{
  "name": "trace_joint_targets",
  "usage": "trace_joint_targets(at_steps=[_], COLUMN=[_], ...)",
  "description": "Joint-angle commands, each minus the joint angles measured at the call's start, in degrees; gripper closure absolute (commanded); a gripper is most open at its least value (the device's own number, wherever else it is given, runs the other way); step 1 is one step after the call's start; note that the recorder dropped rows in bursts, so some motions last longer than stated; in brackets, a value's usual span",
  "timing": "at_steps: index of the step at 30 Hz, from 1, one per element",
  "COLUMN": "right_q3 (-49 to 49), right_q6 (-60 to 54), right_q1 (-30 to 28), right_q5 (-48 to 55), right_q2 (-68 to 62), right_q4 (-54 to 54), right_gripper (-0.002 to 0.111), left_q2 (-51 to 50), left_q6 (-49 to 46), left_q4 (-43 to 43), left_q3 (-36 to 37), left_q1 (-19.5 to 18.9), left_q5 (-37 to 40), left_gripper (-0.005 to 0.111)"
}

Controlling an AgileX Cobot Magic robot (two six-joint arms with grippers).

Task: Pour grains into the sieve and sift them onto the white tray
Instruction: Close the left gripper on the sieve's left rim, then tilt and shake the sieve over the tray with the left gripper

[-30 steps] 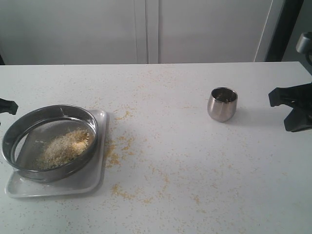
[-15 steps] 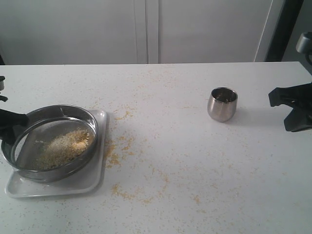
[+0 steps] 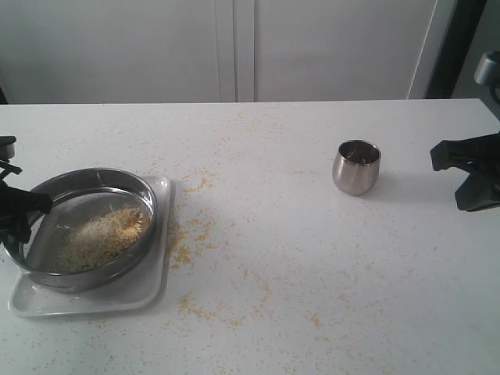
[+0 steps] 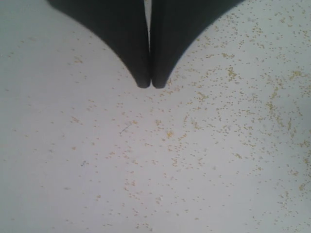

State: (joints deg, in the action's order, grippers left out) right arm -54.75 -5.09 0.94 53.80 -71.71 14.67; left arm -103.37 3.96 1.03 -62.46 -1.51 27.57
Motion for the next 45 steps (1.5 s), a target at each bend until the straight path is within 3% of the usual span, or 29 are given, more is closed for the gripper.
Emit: trace_joint_targets(at_steps=[1,19,29,45], right_q3=[0.0,0.0,0.0,0.0], right_q6=[-0.3,-0.3,-0.3,-0.3], right_q1=[-0.3,-0.3,-0.3,-0.3], right_q5=[-0.3,-0.3,-0.3,-0.3], right_q2=[0.5,0.5,0.5,0.5], right_q4=[0.0,0.0,0.0,0.0], right_gripper=[0.108,0.108,0.108,0.108], left_q2=[-0.1,-0.1,-0.1,0.1], left_q6=[0.3,0.3,1.9,1.9], left_q4=[0.7,2.1,2.4,5.2], left_q3=[-0.3,-0.3,-0.3,-0.3], left_q1=[0.0,0.0,0.0,0.0], left_q5=[0.1,0.8,1.2,1.2], left_gripper=[0.061,0.062,0.106,0.107])
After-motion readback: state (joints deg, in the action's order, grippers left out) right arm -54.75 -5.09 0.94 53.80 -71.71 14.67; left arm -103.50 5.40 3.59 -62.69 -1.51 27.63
